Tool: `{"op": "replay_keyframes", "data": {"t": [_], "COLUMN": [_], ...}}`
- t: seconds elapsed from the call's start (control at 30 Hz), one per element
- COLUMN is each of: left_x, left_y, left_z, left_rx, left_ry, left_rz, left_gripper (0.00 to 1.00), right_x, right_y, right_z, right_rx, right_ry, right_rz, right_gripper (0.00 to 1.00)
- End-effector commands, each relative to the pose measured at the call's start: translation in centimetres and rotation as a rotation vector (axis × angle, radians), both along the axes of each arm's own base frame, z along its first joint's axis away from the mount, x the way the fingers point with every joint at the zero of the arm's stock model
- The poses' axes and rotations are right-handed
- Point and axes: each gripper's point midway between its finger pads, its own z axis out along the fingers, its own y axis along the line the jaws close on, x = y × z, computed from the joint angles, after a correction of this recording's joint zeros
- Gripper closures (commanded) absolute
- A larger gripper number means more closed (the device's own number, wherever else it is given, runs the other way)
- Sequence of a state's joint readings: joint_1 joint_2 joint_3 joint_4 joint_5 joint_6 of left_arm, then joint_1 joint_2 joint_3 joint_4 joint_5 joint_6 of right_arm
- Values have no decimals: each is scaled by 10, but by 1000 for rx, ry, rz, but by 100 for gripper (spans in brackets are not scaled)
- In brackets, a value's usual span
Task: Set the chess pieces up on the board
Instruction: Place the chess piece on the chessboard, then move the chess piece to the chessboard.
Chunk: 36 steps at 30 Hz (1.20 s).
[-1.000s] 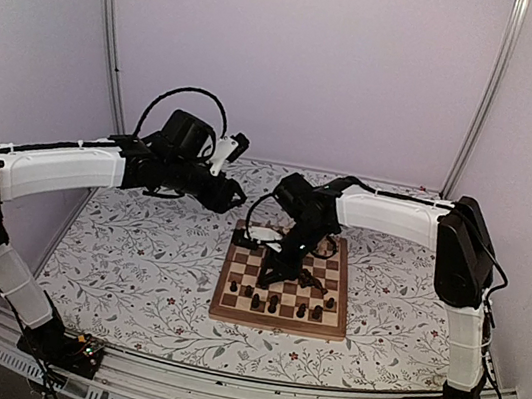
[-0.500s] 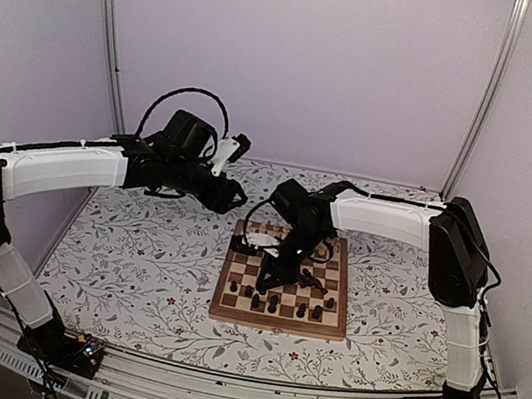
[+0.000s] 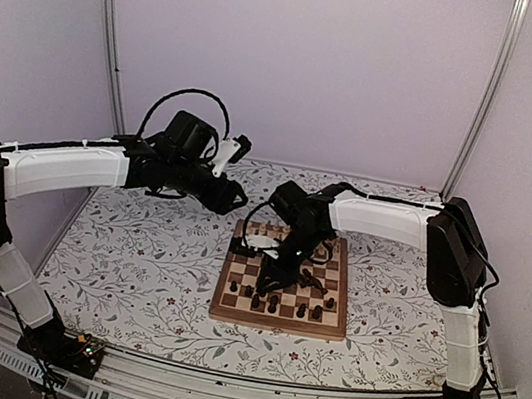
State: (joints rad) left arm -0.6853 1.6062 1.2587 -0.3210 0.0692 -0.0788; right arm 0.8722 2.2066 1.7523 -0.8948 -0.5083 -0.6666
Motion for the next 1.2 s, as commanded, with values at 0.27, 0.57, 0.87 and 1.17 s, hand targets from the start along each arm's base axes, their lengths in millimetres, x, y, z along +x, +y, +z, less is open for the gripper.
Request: {"op": "replay_keyframes", "data": {"t": [0.27, 0.57, 0.87, 1.17], "left_x": [1, 0, -1, -2], "left_y": [-6, -8, -8, -9], "left_z": [1, -1, -1, -3], "left_rx": [8, 9, 10, 14], "left_ry": [3, 11, 11, 17], "left_rz": [-20, -27, -28, -32], "left_gripper": [36, 34, 34, 33], "right_x": [-5, 19, 68, 70], "right_y": [-1, -14, -51, -64], "right_z": [9, 45, 36, 20], "right_rx": [7, 58, 4, -54], "right_ry": [3, -32, -132, -157], "right_rz": [4, -48, -194, -209], "right_gripper": [68, 65, 65, 63]}}
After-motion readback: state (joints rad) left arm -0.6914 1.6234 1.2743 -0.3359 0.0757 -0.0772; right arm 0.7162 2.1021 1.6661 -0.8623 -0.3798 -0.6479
